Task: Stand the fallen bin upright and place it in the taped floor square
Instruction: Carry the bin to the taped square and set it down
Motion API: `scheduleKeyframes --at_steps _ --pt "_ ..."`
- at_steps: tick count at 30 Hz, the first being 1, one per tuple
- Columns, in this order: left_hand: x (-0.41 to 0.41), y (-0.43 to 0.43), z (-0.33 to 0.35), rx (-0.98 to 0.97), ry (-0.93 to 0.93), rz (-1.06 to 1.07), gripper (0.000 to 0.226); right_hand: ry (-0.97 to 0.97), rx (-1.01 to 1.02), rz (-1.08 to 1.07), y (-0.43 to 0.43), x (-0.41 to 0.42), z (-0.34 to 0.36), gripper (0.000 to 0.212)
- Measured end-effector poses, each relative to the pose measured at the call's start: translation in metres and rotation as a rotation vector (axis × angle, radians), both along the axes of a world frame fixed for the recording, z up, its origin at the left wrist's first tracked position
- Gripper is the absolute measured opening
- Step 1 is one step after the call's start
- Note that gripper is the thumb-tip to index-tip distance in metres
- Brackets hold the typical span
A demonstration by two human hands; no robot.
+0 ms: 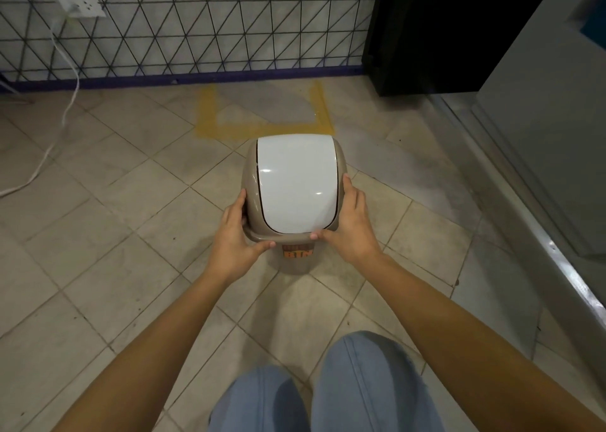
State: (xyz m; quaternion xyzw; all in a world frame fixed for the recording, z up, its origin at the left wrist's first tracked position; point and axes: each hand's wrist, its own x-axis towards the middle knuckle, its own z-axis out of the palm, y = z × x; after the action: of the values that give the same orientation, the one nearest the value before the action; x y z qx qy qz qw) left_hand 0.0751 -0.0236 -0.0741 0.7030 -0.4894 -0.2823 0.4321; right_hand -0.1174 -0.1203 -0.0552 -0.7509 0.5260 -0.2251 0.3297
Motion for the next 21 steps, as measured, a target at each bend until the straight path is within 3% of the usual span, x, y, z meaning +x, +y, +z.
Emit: scheduleKeyframes --at_steps 9,21 --pt "0.004 -0.043 0.006 0.005 0.036 0.048 0.110 0.004 -0.026 0.048 -0.045 0.010 0.003 0.125" --pt "0.006 -0.071 0.000 -0.044 -0.066 0.076 0.106 -0.038 -0.019 0.065 -0.081 0.018 0.001 0.121"
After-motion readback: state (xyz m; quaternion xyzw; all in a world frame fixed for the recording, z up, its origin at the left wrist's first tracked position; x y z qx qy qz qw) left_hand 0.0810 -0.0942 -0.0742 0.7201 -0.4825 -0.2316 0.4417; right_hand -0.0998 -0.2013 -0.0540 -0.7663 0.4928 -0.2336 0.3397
